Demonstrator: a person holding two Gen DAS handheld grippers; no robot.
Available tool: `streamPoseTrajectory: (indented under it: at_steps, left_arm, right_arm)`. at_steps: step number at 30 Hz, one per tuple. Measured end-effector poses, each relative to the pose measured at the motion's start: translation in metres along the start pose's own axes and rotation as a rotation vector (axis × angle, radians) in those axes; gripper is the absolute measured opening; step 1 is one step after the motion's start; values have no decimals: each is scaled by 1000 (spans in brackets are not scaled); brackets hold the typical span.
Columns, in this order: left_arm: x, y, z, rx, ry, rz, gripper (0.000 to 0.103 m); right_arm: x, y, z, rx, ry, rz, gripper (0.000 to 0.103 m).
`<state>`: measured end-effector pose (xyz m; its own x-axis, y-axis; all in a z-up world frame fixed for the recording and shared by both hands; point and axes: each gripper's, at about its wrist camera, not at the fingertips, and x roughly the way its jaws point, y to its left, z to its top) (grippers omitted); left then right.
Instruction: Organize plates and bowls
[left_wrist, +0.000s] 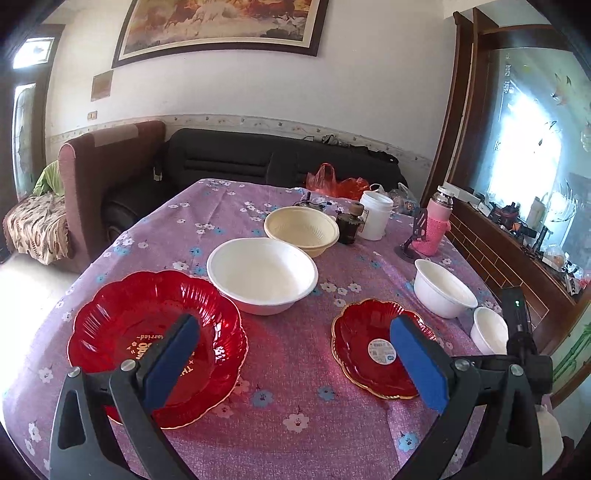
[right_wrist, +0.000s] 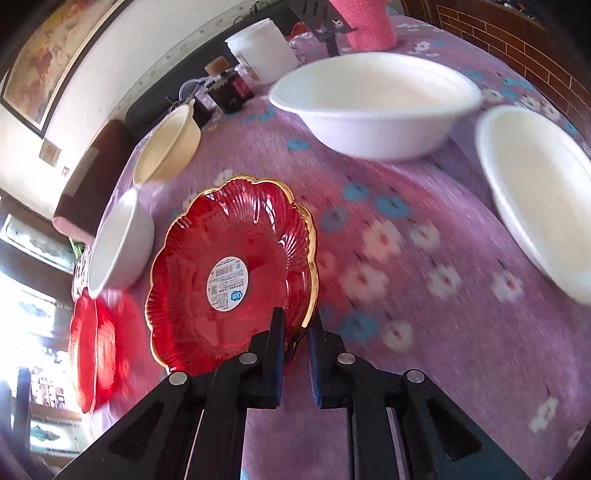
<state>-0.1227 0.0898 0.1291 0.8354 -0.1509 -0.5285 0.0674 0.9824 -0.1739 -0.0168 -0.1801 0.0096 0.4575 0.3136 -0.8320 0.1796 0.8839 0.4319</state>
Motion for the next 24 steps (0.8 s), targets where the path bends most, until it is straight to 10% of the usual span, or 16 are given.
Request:
streamPoseTrajectory:
  at_steps: [15, 19, 24]
  left_arm:
    - [77, -44, -21, 90, 268, -108, 101]
    - [108, -53, -30, 98, 361, -131, 61]
    - [142, -49, -33, 32, 438, -147, 58]
  right_arm:
    - [-29, -17, -14, -66, -145, 4, 22]
    - [-28, -22, -15, -63, -148, 14, 22]
    - [-23, -23, -14, -62, -140, 18, 22]
